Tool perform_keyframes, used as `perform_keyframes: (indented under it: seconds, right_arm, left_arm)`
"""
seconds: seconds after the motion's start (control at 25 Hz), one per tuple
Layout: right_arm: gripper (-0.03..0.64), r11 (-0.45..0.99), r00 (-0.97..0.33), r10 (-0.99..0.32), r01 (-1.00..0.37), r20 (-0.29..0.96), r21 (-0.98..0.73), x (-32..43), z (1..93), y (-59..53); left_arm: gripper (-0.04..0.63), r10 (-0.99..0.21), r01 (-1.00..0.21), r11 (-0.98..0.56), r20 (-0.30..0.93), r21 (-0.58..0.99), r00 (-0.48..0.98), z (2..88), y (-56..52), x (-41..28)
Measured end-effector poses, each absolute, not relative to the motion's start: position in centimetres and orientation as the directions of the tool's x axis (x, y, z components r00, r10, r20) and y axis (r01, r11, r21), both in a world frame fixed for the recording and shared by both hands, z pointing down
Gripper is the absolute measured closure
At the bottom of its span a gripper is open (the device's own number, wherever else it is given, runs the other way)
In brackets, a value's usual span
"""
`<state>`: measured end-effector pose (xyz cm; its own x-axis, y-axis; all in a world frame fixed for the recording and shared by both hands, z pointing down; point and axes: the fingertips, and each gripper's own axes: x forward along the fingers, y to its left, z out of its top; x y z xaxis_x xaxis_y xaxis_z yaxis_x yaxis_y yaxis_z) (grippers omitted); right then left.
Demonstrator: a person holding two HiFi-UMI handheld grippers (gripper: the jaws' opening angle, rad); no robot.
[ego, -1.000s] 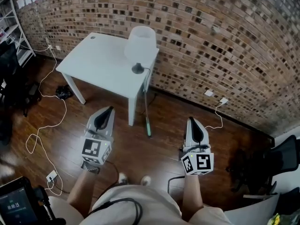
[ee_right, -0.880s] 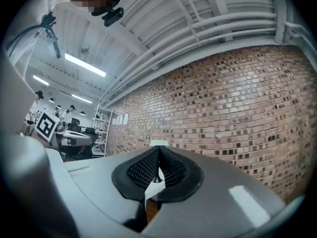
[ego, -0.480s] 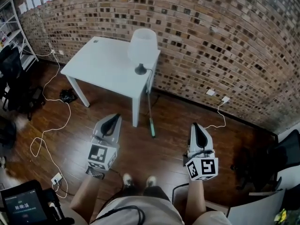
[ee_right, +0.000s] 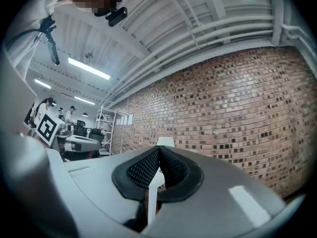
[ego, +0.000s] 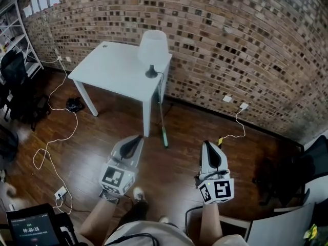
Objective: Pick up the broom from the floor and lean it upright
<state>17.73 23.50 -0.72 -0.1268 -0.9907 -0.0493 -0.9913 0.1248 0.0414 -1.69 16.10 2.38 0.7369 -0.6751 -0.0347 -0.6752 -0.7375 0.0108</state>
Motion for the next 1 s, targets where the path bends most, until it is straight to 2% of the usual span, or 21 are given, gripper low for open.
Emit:
perform_keyframes:
  seconds: [0.12,0.44,0.8,1.0]
  right_arm:
    - [0.603,0.155,-0.156,-0.987,-0.987,-0.036,0.042,18.0,0.1,28.1]
    - [0.604,0.149,-0.147,-0.988,-0.988,0.050,0.035,21.0,3.0,40.6]
    - [0.603,0.075,-0.076,-0.997,-0.996,0.008,-0.050,20.6,1.8,45.2]
    - [0.604,0.082,-0.082,-0.996,-0.997,-0.030,-0.007,18.7,0.4,44.9]
  left_arm:
    - [0.594,-0.657,-0.656,-0.754,-0.048,0.029,0.753,3.0,21.1,-0.2]
    - [0.594,-0.744,-0.744,-0.668,0.009,-0.012,0.668,4.2,32.1,-0.7]
    - [0.594,-0.754,-0.753,-0.657,0.009,-0.048,0.657,2.8,34.9,-4.4]
    - [0.594,-0.768,-0.768,-0.638,-0.023,-0.058,0.640,1.9,34.7,-5.4]
